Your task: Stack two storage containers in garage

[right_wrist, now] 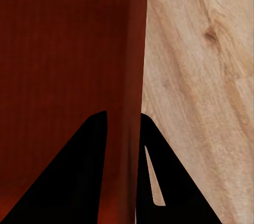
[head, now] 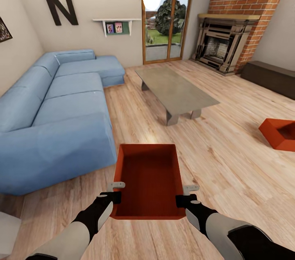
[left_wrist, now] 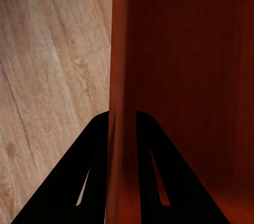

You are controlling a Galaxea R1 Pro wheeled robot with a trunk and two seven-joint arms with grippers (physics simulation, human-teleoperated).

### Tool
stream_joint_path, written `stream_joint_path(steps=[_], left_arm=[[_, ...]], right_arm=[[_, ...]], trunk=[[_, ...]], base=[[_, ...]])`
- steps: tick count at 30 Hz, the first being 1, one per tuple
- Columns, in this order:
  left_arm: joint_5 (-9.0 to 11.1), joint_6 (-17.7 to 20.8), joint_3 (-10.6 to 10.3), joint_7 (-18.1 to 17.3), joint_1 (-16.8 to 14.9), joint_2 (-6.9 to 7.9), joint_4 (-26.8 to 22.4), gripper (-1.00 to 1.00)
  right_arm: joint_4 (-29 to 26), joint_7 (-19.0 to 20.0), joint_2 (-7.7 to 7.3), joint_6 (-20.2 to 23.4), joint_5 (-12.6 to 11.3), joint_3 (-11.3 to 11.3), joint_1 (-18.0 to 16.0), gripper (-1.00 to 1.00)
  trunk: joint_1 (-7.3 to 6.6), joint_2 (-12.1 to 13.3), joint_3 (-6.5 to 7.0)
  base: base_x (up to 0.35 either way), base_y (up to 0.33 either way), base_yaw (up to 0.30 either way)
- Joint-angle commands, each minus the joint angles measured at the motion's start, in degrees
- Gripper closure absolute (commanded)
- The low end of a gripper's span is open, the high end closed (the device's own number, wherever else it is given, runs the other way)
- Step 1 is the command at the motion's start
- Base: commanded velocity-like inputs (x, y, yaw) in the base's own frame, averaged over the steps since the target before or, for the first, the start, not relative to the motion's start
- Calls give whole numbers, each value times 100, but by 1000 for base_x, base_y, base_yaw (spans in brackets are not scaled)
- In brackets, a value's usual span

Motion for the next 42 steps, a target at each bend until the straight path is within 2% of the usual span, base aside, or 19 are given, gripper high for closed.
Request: stream_joint_path(steps=[1, 26, 42], left_arm=[[51, 36, 67, 74, -4, 1, -67, 100], [51, 36, 73, 74, -4, 1, -67, 100], [52, 36, 76, 74, -4, 1, -67, 100]], right_arm=[[16, 16, 9, -10, -30, -77, 1, 100], [16, 16, 3, -2, -57, -82, 1, 100], [16, 16, 3, 0, -57, -81, 1, 100]], trunk=[[0, -4, -4], [0, -4, 191], [-351, 638, 621]], base=[[0, 0, 0], [0, 0, 0], [0, 0, 0]])
